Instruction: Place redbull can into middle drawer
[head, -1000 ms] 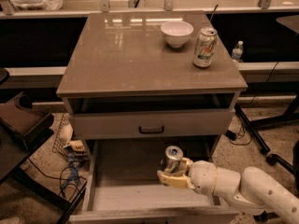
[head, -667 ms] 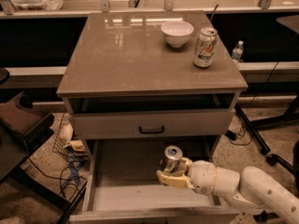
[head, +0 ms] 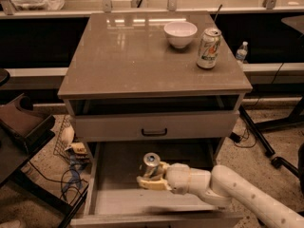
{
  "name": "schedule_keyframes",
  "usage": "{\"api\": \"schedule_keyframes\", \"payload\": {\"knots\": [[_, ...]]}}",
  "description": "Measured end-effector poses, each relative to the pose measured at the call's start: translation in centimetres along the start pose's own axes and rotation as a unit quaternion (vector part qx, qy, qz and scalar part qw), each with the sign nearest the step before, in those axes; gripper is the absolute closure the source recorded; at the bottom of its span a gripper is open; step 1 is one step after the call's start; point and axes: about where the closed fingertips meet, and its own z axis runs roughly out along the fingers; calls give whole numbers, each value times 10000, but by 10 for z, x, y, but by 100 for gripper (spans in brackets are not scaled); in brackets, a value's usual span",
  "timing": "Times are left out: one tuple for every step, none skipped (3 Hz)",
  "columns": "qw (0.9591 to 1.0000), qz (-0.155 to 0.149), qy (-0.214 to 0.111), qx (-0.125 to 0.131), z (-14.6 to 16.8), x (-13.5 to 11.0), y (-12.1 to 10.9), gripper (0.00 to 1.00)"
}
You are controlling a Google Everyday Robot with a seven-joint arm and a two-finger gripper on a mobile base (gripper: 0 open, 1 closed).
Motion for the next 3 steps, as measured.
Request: {"api": "schedule_keyframes", "payload": {"knots": [[9982, -196, 34, -560, 43, 25, -12, 100], [9940, -408, 146, -1007, 89, 58, -26, 100], [9948, -371, 169, -938, 110, 103, -30, 100]]}}
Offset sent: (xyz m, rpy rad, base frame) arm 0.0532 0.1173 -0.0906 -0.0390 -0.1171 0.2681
